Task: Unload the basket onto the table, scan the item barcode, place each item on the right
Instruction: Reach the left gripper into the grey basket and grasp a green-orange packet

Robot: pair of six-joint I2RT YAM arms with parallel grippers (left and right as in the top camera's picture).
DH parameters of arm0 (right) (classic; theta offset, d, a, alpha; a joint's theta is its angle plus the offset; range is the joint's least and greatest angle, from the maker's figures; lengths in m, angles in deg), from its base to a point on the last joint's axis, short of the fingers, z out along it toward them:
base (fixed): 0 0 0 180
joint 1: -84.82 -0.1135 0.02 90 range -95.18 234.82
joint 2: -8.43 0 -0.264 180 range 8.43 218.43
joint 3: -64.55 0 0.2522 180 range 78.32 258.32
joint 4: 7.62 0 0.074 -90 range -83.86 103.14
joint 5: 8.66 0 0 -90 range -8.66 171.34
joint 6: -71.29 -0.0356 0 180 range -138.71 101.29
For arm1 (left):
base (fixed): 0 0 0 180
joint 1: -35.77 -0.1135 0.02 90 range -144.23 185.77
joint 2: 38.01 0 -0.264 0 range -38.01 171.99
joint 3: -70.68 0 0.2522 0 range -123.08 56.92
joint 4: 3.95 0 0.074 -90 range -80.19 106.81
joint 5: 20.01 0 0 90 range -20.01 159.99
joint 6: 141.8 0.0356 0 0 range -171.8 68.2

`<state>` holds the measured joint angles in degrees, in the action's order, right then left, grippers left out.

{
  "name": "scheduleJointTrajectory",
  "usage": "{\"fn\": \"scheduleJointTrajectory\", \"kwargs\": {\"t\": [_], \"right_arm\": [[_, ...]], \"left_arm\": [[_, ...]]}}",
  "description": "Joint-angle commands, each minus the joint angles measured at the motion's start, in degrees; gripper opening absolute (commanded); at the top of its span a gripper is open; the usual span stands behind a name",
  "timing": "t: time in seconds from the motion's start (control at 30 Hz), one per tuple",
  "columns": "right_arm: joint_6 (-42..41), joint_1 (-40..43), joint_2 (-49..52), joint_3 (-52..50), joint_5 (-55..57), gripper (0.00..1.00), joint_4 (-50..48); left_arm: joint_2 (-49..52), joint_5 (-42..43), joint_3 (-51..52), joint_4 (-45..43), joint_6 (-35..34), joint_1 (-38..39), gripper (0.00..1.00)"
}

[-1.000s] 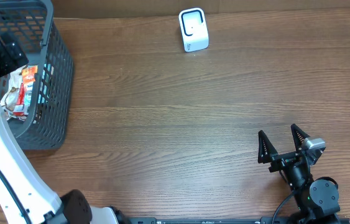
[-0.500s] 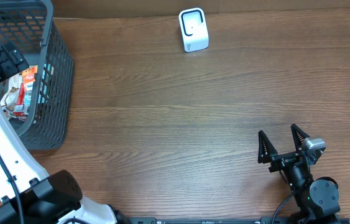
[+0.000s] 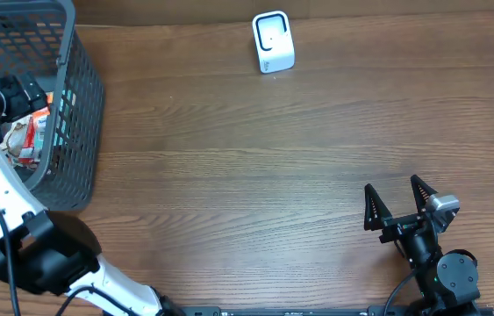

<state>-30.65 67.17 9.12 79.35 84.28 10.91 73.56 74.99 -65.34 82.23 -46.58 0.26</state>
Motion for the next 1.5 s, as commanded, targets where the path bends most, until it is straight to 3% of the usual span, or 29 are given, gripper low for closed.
{"fn": "scheduleJointTrajectory", "kwargs": {"t": [0.0, 0.3, 0.5, 0.97, 1.17, 1.27, 1.47], "right_arm": [[0.24, 0.15, -0.28, -0.57, -0.11, 1.00, -0.24], [0.24, 0.15, -0.28, -0.57, -0.11, 1.00, -0.24], [0.24, 0.15, -0.28, -0.57, -0.11, 1.00, -0.24], [0.24, 0.15, -0.28, -0.57, -0.09, 1.00, -0.24], [0.24, 0.15, -0.28, -0.57, -0.11, 1.00, -0.24], [0.22, 0.15, -0.28, -0.57, -0.11, 1.00, -0.24], [0.24, 0.15, -0.28, -0.57, -0.11, 1.00, -0.24]], "left_arm": [[3.34, 2.38, -0.72, -0.13, 5.11, -0.13, 1.00], [10.84, 2.93, -0.72, -1.49, 8.26, -0.13, 1.00], [14.82, 7.89, -0.72, -3.28, 12.68, -0.09, 1.00], [21.88, 7.74, -0.72, -5.29, 12.81, -0.11, 0.99], [22.27, 6.40, -0.70, -5.40, 12.83, -0.15, 0.74], [22.27, 6.43, -0.50, -5.38, 12.81, -0.15, 0.69], [22.27, 6.43, -0.48, -5.14, 12.81, -0.15, 0.47]]}}
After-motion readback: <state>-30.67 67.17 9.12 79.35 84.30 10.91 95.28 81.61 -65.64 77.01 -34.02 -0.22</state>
